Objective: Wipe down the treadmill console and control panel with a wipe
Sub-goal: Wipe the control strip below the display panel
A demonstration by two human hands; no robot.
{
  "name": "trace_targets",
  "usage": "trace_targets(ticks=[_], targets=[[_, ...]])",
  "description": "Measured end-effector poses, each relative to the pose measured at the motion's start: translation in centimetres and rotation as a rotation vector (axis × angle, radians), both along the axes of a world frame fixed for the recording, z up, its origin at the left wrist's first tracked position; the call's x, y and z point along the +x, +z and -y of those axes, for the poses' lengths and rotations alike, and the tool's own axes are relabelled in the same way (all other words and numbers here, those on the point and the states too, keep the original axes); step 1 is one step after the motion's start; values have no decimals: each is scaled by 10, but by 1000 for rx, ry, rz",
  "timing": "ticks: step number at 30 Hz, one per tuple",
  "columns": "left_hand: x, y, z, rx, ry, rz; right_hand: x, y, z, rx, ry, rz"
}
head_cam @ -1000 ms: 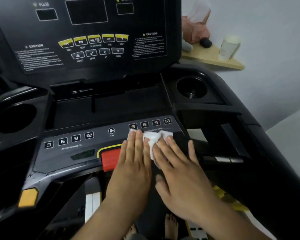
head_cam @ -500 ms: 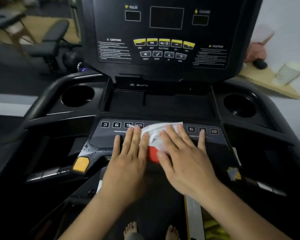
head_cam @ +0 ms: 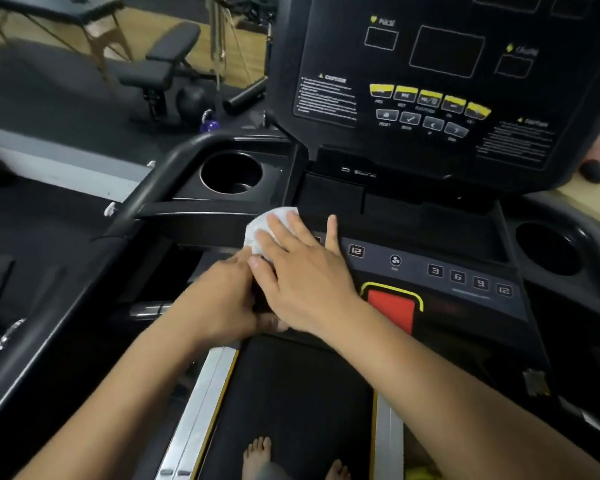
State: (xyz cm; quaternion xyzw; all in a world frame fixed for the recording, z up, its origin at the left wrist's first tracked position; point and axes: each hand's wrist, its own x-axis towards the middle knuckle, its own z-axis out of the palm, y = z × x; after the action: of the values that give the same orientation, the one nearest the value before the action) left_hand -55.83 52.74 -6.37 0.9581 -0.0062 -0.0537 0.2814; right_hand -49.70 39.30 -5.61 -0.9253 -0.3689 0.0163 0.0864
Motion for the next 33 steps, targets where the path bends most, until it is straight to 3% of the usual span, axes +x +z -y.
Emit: trace_targets(ticks=[3, 6, 9, 14, 17, 19, 24, 33], targets=[[-38, -12, -4, -10, 15, -15, -41, -8, 19, -13, 68, -15], [-58, -20, 5, 129, -24, 40, -63, -16, 50, -96, 32, 16], [-46, -17, 20, 287, -32, 54, -46, -11, 56, -118, -80, 36], [15, -17, 26, 347, -98, 109, -13, -2, 22, -56, -195, 5], [-4, -19, 28, 315, -61, 80, -36, -7, 39, -18, -154, -4], [-18, -16, 40, 398, -4, 108, -47, -13, 63, -32, -185, 3], [18, -16, 92, 571, -152, 156, -29, -15, 102, -54, -412, 26], [59, -13, 192, 664, -441, 268, -14, -20, 196, -21, -685, 91]])
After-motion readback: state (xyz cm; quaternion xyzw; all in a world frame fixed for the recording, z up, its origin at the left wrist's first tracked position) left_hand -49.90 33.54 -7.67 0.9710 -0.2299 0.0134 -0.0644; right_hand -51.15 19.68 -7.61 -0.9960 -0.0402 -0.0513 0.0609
